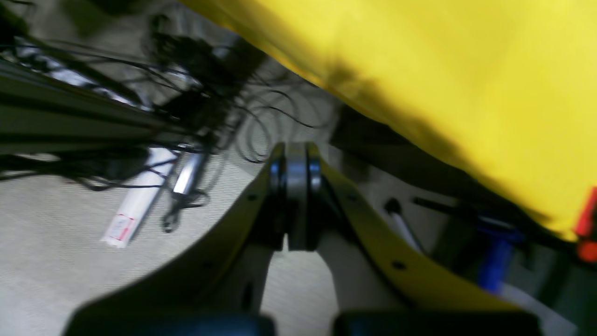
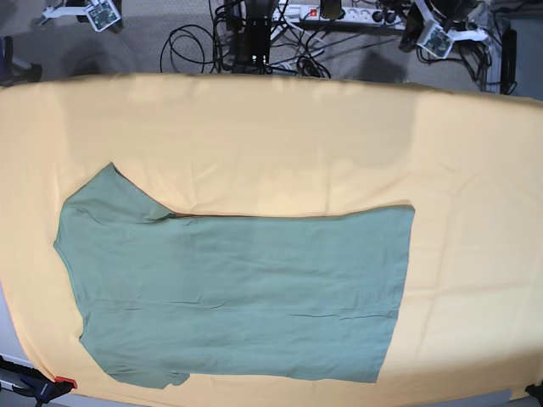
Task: Fold the T-shirt properly
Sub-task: 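Move both grippers down toward the shoulder corners of the green T-shirt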
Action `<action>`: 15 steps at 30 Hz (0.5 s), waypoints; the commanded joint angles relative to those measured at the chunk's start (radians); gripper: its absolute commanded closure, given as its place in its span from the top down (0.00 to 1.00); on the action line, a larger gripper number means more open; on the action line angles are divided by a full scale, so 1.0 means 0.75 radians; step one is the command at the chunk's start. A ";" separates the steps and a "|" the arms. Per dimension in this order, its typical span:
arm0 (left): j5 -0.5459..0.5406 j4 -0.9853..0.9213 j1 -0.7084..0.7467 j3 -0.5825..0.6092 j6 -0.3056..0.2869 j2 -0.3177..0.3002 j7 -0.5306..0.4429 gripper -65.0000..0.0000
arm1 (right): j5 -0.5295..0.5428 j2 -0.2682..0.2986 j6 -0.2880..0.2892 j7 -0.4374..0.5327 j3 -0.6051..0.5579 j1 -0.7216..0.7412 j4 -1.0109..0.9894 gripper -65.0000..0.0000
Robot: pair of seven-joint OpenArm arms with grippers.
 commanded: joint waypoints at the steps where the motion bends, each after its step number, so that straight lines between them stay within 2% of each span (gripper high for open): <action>1: -0.008 0.020 0.017 -0.021 0.006 -0.007 -0.022 0.00 | -0.003 0.005 -0.011 0.034 0.030 -0.020 0.018 0.00; 3: -0.008 0.020 0.013 -0.050 -0.009 -0.010 -0.044 0.00 | -0.002 0.005 -0.011 0.078 0.077 -0.020 0.018 0.00; 6: -0.008 0.020 -0.010 -0.085 -0.010 -0.012 -0.045 0.00 | -0.002 0.005 -0.023 0.078 0.142 -0.020 0.018 0.00; 10: -0.008 0.020 -0.093 -0.091 -0.010 -0.060 -0.045 0.00 | 0.004 0.006 -0.022 0.082 0.180 0.049 0.018 0.00; 15: -0.008 0.020 -0.251 -0.091 -0.040 -0.156 -0.045 0.00 | 0.003 0.012 0.076 0.082 0.180 0.250 0.018 0.00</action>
